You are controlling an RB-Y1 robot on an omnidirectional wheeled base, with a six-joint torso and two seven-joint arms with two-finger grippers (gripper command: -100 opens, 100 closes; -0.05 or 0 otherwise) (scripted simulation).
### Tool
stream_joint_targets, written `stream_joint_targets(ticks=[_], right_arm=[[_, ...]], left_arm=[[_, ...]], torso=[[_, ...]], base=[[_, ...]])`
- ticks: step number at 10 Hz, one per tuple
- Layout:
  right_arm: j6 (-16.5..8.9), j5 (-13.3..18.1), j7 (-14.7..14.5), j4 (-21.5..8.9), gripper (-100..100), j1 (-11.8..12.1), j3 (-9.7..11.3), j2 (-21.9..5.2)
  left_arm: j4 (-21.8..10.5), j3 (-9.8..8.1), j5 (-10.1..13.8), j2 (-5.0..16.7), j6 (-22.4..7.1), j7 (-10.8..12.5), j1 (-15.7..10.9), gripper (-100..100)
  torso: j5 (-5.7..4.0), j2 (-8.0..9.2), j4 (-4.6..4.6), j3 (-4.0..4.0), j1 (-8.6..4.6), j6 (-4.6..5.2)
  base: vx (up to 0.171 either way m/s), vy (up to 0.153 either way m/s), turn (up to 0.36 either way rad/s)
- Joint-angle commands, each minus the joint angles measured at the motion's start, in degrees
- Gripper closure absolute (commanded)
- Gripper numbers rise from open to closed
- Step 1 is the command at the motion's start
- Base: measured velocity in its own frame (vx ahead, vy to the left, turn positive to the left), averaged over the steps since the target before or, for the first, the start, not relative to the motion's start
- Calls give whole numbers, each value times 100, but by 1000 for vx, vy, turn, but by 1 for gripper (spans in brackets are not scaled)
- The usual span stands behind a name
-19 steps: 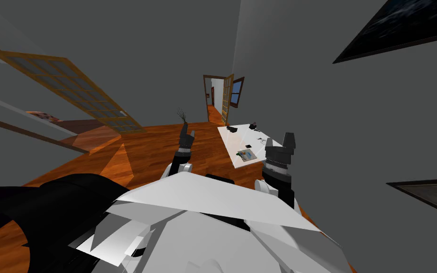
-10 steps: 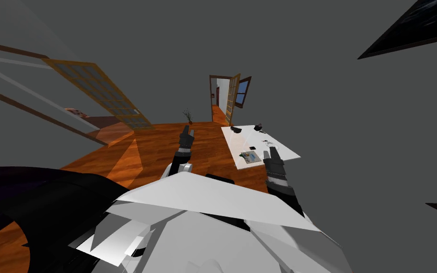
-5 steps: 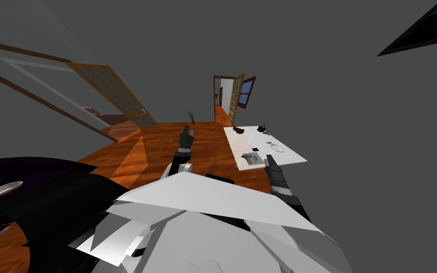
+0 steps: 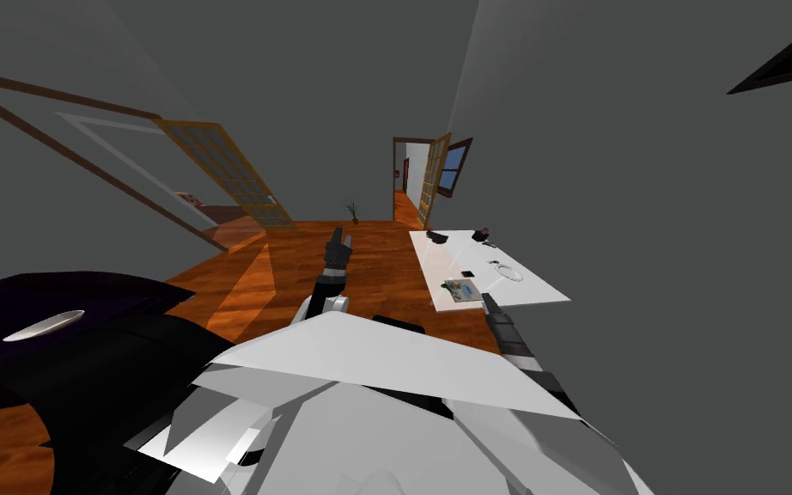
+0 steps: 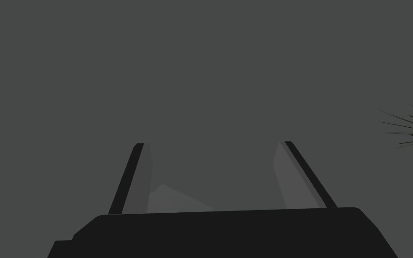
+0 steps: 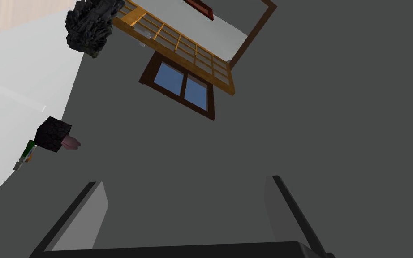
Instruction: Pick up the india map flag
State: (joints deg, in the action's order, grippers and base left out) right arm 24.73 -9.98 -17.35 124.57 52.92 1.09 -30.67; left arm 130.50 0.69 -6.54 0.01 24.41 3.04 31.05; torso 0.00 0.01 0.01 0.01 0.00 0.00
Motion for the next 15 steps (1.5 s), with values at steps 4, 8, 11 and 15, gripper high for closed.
stream_joint_targets(ticks=[4,8,11,15], right_arm=[[-82,-458,-451,-353,-100,547,-127,-813],[-108,-691,-666,-544,-100,814,-205,-1502],[-133,-931,-889,-742,-100,1086,-288,-2041],[-182,-1429,-1355,-1157,-100,1639,-472,-2741]], left_arm=[[0,0,0,0,0,0,0,0],[0,0,0,0,0,0,0,0],[0,0,0,0,0,0,1,0],[0,-1,0,0,0,0,1,0]], torso=[[-1,-2,0,-1,-1,1],[0,-4,-1,-2,-1,-3],[-1,-5,-1,-3,-2,2],[-1,-6,-1,-3,-2,2]], base=[[-2,7,112],[2,4,96],[6,2,83],[6,3,127]])
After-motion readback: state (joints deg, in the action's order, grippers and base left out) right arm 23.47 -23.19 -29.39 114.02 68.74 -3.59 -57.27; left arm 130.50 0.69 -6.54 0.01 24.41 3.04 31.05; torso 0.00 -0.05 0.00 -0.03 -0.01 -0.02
